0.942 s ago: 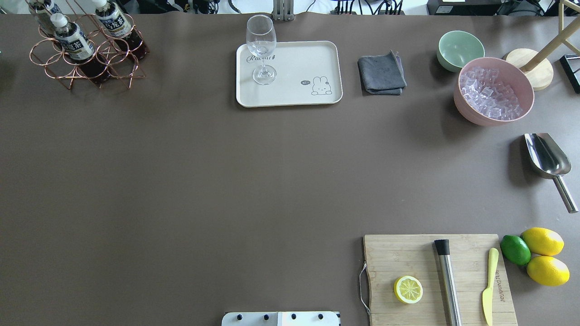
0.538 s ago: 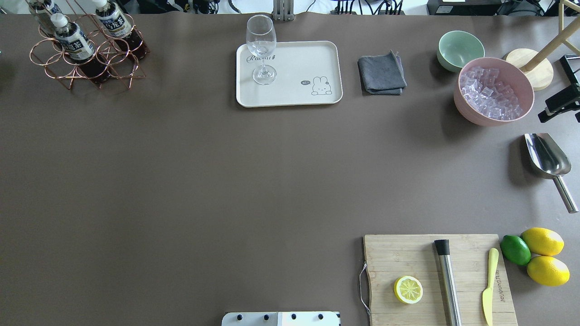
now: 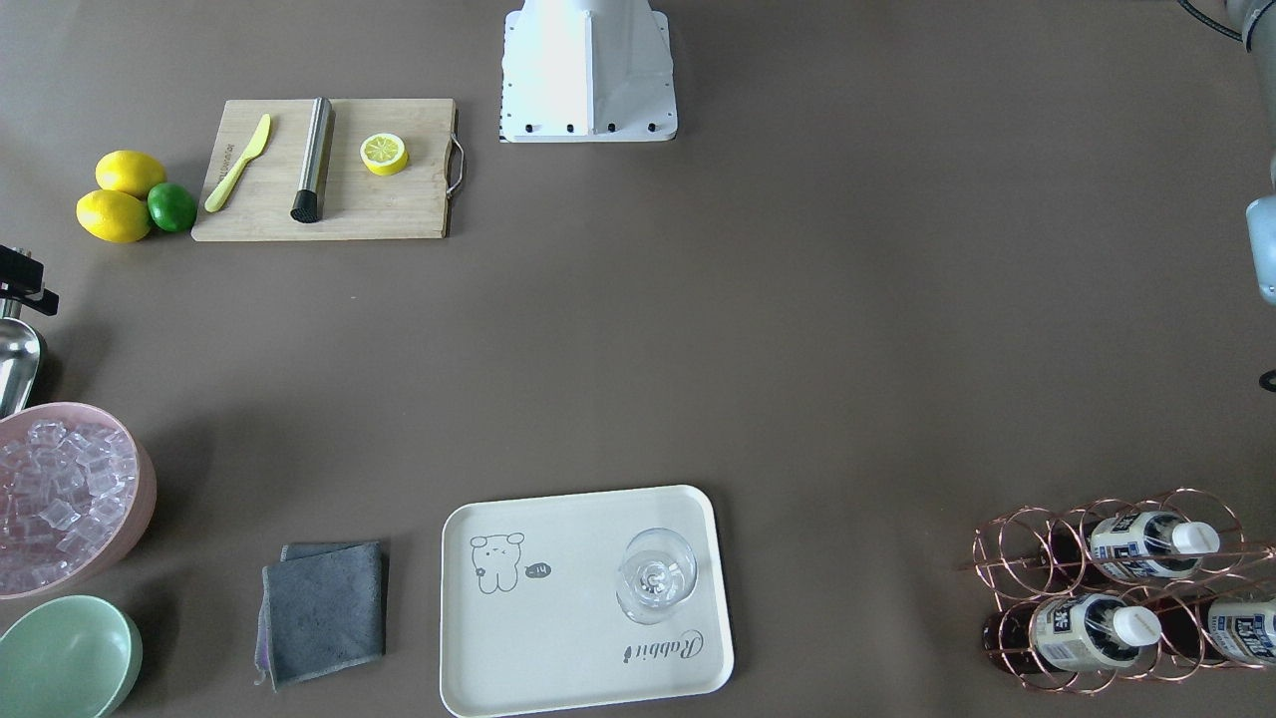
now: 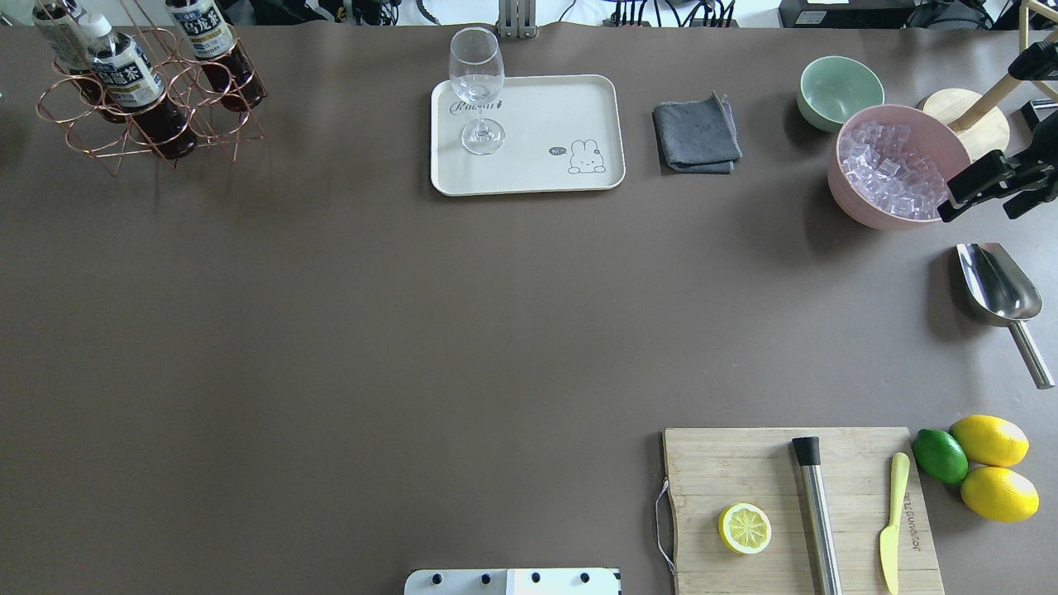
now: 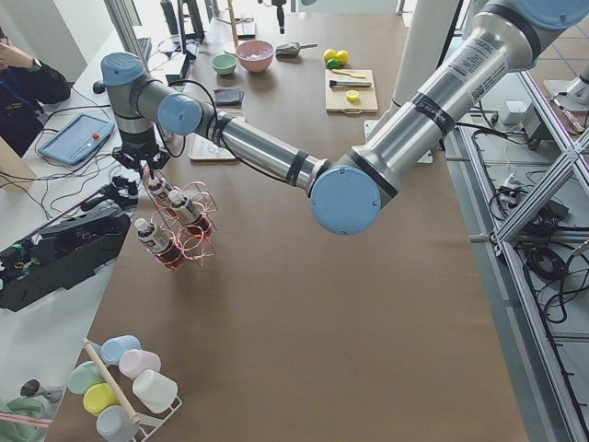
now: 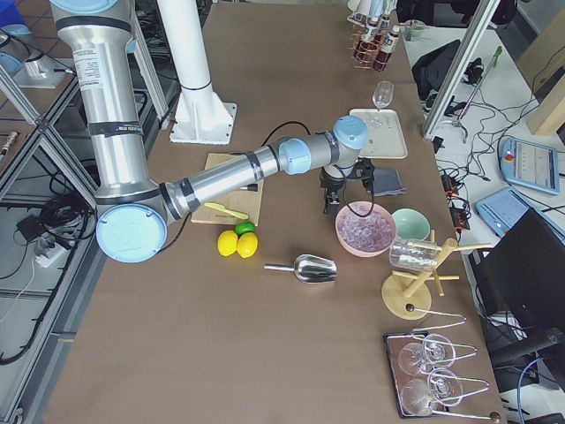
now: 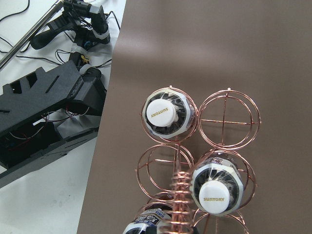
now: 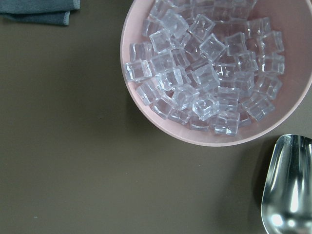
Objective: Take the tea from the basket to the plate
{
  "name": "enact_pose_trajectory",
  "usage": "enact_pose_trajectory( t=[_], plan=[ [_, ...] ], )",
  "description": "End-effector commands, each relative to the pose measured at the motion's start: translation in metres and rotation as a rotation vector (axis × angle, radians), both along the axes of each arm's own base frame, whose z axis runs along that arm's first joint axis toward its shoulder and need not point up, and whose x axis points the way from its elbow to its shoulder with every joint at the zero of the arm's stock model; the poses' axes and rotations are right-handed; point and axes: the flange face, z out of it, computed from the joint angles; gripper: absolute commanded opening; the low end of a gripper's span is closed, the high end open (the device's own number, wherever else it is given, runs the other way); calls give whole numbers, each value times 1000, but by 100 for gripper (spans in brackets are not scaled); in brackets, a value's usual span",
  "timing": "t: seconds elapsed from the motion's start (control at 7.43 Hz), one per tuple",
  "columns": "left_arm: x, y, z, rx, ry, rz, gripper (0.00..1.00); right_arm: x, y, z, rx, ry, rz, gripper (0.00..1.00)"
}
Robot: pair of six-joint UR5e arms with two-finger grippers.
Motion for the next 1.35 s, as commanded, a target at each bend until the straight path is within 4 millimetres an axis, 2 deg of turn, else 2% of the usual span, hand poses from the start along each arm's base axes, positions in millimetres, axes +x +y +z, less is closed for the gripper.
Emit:
enact_pose_trajectory(
  t=[0.0,0.13,0.27,0.54,0.67,0.81,0.94,1.08,1.21],
  plan=[
    [-30,42,-31,66,33,-28,0,-2,-1,-2,-2,-1,3,100],
    [-32,72,-49,62,35,-27,0,-1,-8,-13,14,-6,8,100],
    [-30,96,-73,45,55,-12,0,-1,-8,-13,13,-7,9,100],
    [-21,141,-87,5,107,-47,0,-1,-8,-16,16,-13,7,100],
    [4,160,-100,7,142,-10,0,-2,-10,-19,22,-15,7,100],
    [36,182,-123,19,167,20,0,-1,-8,-16,19,-10,9,100],
    [77,214,-150,-23,217,20,0,-2,-10,-17,22,-9,8,100],
    [105,243,-171,-66,264,22,0,-10,-10,-20,28,-8,-5,100],
    [126,257,-187,-73,286,49,0,-23,-14,-27,32,-7,-19,100]
  ],
)
